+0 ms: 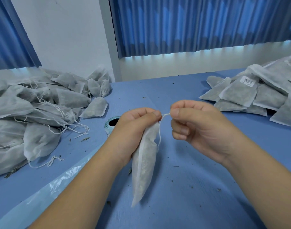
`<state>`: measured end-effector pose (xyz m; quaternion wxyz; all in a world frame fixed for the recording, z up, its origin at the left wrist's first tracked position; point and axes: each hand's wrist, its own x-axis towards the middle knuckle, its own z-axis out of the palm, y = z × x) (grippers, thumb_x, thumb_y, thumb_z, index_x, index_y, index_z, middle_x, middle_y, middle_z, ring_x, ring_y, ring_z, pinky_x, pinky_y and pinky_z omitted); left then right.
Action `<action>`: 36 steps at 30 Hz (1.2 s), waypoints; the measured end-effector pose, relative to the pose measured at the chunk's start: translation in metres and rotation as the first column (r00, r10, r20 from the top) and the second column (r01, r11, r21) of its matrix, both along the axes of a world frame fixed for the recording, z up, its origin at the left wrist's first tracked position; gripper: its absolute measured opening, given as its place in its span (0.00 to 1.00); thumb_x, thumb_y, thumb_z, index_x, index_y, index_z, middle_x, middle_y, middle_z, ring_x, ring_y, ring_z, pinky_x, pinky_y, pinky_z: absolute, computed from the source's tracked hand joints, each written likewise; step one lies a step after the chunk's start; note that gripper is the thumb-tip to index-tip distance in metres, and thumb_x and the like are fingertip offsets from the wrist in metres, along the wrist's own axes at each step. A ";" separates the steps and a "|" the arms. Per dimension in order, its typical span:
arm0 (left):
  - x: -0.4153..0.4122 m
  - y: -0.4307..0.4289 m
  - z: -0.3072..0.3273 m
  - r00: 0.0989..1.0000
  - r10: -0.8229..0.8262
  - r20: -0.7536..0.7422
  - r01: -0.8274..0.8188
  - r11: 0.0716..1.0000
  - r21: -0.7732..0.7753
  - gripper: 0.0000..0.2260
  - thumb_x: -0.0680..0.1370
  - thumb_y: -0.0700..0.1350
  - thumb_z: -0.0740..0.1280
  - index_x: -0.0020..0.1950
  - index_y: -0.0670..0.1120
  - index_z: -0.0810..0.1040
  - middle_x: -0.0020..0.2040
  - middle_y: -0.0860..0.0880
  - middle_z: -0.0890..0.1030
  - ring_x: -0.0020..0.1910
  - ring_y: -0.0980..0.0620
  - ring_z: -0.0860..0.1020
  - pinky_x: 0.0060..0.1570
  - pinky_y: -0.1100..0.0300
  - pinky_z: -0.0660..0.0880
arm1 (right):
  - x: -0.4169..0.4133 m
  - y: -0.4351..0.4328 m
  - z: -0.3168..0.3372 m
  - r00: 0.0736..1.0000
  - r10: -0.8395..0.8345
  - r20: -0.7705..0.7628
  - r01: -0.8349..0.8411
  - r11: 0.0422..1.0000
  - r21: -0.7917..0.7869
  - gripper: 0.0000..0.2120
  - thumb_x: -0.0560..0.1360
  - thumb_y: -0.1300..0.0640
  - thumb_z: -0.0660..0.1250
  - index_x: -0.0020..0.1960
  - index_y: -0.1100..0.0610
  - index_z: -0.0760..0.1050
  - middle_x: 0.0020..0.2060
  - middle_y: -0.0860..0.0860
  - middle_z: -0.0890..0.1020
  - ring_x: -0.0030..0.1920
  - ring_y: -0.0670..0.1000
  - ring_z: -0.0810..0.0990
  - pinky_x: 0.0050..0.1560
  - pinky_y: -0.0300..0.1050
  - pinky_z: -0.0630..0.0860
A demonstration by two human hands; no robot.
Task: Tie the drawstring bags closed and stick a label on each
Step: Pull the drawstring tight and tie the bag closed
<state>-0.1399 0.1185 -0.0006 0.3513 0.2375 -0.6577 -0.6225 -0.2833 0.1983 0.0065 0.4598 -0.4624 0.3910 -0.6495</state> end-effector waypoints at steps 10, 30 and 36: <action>0.000 -0.001 0.000 0.999 0.037 -0.040 -0.037 0.999 0.005 0.07 0.69 0.48 0.69 0.32 0.50 0.82 0.28 0.50 0.73 0.25 0.55 0.69 0.26 0.65 0.68 | -0.011 0.002 0.000 0.974 -0.096 -0.207 0.099 0.995 0.003 0.08 0.66 0.60 0.69 0.29 0.53 0.78 0.22 0.50 0.68 0.24 0.48 0.64 0.26 0.38 0.65; -0.004 0.004 0.000 0.998 -0.068 -0.014 0.068 0.996 -0.056 0.08 0.70 0.49 0.68 0.32 0.51 0.81 0.29 0.50 0.72 0.26 0.56 0.68 0.27 0.64 0.66 | 0.005 0.002 0.002 0.905 0.185 0.383 -0.168 0.983 -0.080 0.10 0.71 0.58 0.64 0.32 0.55 0.79 0.25 0.46 0.62 0.23 0.44 0.55 0.23 0.34 0.57; -0.004 0.006 0.000 1.000 -0.009 -0.019 0.007 0.997 -0.077 0.08 0.70 0.49 0.68 0.31 0.51 0.81 0.27 0.51 0.70 0.25 0.56 0.66 0.26 0.64 0.64 | 0.003 0.005 0.002 0.899 0.254 0.357 -0.262 0.965 -0.025 0.07 0.73 0.57 0.63 0.37 0.56 0.75 0.24 0.46 0.60 0.23 0.44 0.53 0.22 0.34 0.56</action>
